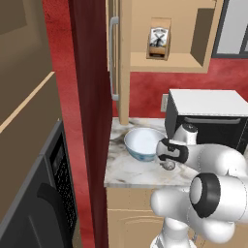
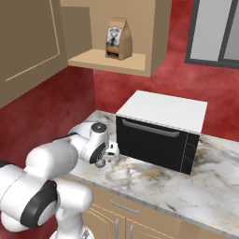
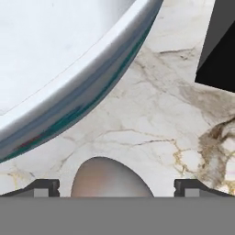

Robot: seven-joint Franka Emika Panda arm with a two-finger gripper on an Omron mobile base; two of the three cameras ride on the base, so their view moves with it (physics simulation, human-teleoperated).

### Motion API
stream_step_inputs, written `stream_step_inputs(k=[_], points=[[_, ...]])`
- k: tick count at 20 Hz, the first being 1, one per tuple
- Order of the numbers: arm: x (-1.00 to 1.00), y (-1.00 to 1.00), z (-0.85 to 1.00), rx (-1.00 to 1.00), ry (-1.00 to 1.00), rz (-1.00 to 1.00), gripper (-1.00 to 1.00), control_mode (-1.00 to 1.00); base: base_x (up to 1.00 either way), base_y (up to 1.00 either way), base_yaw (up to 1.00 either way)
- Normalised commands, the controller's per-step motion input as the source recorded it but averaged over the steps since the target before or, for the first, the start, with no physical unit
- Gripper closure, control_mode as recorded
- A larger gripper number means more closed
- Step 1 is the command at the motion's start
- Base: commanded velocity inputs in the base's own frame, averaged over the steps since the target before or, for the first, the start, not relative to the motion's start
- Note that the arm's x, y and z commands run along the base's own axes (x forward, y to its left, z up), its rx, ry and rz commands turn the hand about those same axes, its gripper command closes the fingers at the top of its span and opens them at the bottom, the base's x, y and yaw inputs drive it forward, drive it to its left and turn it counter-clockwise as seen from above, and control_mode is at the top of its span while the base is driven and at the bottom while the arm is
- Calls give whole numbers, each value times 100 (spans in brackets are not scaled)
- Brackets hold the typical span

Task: Pick the egg and butter from the fridge and place them by the bowl for mixing.

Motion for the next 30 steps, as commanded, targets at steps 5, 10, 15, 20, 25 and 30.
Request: stream_step_inputs(k=[5, 10, 15, 20, 25, 30], points=[[-23, 0, 15, 0, -2, 5, -100, -100, 0, 0, 0], [-14, -2, 24, 0, -4, 3, -100, -100, 0, 0, 0], [-31, -6, 23, 0, -9, 1, -100, -100, 0, 0, 0], [-36, -3, 26, 0, -15, 0, -100, -100, 0, 0, 0], [-39, -4, 33, 0, -2, 0, -100, -100, 0, 0, 0], [-44, -12, 35, 0, -1, 4, -100, -100, 0, 0, 0]])
